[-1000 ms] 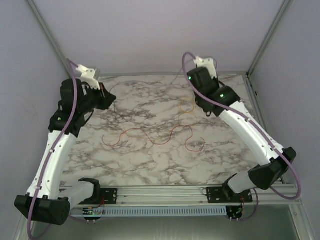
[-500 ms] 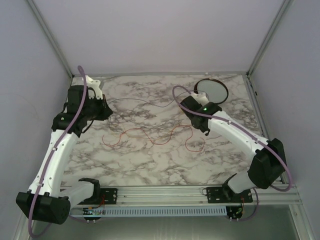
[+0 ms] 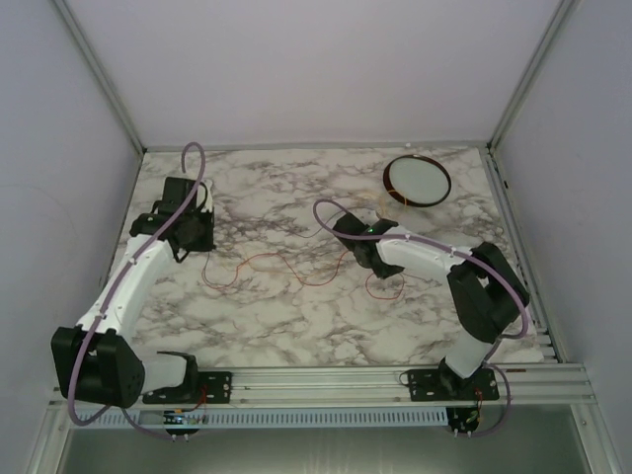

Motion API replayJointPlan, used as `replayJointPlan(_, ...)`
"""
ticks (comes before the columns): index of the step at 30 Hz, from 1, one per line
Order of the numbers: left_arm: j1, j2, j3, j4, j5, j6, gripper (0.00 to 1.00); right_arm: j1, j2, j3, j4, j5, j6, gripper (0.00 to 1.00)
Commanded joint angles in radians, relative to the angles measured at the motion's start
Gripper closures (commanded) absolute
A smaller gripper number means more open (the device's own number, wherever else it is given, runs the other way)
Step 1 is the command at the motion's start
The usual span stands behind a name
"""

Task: Zip-tie the wires
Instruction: Straighten the cable at the center of the board.

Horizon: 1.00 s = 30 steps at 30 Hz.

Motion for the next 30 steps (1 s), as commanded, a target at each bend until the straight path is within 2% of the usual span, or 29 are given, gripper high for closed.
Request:
replayJointPlan(1, -0.001, 0.033, -0.042, -0.004, -0.040, 0.016, 1.00, 0.006, 0.027, -0.002, 0.081, -0.040, -0.026, 0.93)
replayJointPlan(10, -0.001, 0.154, -0.119, 0.082, -0.022, 0.000, 1.00, -0.008, 0.092, 0.006, 0.077, -0.078, -0.050, 0.91)
replayJointPlan(23, -0.002, 0.266, -0.128, 0.132, -0.021, 0.002, 1.00, -0.032, 0.012, -0.007, 0.021, -0.142, -0.070, 0.62)
replayJointPlan(26, -0.002, 0.287, -0.126, 0.129, -0.067, 0.007, 0.99, -0.033, -0.041, -0.013, 0.023, -0.187, -0.073, 0.55)
replayJointPlan(30, -0.002, 0.305, -0.120, 0.130, -0.054, 0.014, 0.99, -0.034, -0.122, -0.009, 0.022, -0.269, -0.079, 0.44)
